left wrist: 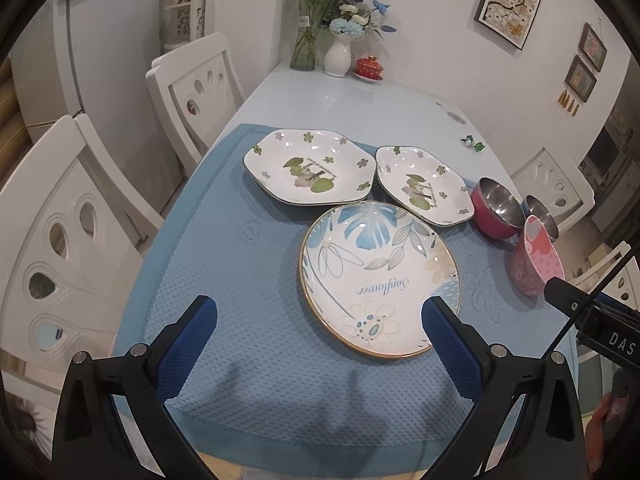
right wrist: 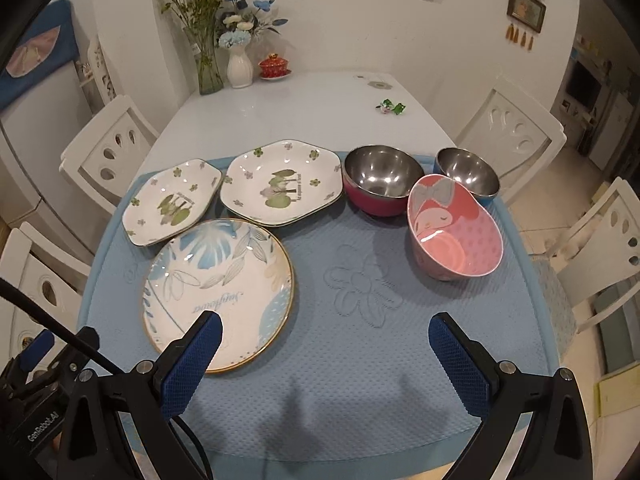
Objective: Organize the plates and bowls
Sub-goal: 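Reach both grippers to the rim of the round blue-leaf plate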
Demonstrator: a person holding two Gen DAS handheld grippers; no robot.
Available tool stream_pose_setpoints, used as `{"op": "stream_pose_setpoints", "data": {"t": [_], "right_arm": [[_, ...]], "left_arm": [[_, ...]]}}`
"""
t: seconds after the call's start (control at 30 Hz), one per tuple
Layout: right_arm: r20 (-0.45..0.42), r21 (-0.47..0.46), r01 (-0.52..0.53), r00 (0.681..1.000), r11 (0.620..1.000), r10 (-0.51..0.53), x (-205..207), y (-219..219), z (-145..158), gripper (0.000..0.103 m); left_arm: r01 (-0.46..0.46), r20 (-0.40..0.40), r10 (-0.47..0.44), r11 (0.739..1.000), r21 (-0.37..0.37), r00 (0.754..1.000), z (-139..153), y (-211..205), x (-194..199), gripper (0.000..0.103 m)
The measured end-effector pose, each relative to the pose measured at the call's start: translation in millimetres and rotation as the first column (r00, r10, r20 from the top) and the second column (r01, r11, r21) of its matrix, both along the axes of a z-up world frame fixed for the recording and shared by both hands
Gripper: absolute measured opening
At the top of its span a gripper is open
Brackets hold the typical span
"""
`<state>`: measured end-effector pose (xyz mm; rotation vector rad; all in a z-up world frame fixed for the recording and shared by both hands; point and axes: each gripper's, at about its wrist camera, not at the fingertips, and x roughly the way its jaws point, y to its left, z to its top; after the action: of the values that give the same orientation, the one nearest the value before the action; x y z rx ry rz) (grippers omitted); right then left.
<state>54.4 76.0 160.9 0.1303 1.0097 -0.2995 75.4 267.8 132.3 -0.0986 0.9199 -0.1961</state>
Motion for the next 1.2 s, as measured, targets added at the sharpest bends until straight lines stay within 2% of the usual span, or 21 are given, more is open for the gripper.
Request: {"op": "stream_pose_setpoints", "data": {"t": [0.17, 0.6, 1.07, 1.2], "right_arm": [[-0.033, 0.023, -0.025, 0.999, 0.999, 0.026, 3, 2, -10, 0.103], [-0.082, 0.063, -0.039, 0.996, 0.997, 0.044, 10, 5, -28, 0.103], [-0.106, 0.101, -0.032, 0.994, 0.994, 0.042, 14, 3, -40, 0.103], [-0.108, 0.112, -0.038, 0.993, 0.993, 0.05, 20, 1, -46, 0.103]], "left_arm": [[-0.003, 0.007, 0.002, 0.999, 0.053, 1.0, -3, -5, 1, 0.102], [-0.007, -0.035, 0.009, 0.999, 0.051, 0.999, -11, -5, 4, 0.102], [-0.007, -0.039, 0.009, 0.998, 0.069, 0.999, -17, -3, 9, 0.102], [0.019, -0.043, -0.017, 0.998, 0.052, 0.999, -25, 0, 19, 0.102]]}}
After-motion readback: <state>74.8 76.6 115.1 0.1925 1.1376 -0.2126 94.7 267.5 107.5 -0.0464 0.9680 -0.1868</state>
